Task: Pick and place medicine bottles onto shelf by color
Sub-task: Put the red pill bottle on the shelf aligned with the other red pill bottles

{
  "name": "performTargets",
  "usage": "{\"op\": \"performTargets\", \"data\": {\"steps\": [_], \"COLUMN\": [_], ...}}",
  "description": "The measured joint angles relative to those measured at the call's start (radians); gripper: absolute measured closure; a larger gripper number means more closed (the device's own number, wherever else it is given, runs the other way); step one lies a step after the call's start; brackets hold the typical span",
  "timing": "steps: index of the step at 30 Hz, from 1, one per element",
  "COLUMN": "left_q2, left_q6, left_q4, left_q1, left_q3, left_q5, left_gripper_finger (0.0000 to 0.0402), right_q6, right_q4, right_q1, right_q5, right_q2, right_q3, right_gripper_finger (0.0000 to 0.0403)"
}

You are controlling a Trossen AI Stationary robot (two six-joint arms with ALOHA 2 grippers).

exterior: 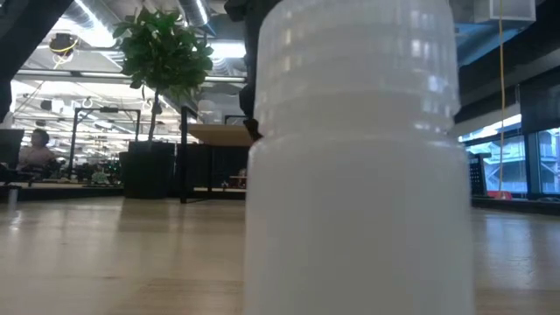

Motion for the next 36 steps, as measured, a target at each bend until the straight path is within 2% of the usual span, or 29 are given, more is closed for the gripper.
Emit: {"op": "performTargets", "data": {"steps": [4,13,26,36], "left_q2": [-0.018,-0.106,-0.292,-0.390], "left_q6": [-0.015,-0.081,-0.308,-0.598], "left_q4": [-0.007,-0.059,-0.264,-0.390], "left_q1": [0.000,-0.019,-0.177,-0.341], "left_q3": [0.000,0.002,0.003,0.002], "left_q5": [-0.009,-0.014,-0.194,-0.328], "left_gripper_finger": [0.0059,0.0054,0.0054,0.0054], "right_q6": [0.000,0.000,0.000,-0.001], "right_q4": [0.000,0.002,0.013,0.040], "right_q1": [0.000,0.000,0.000,0.000], "right_q5": [0.000,0.000,0.000,0.001], "right_q2": [0.000,0.000,0.000,0.000], "right_q3": [0.000,0.000,0.000,0.000], "right_gripper_finger": [0.0179,0.0179,0.0179,0.0179]}}
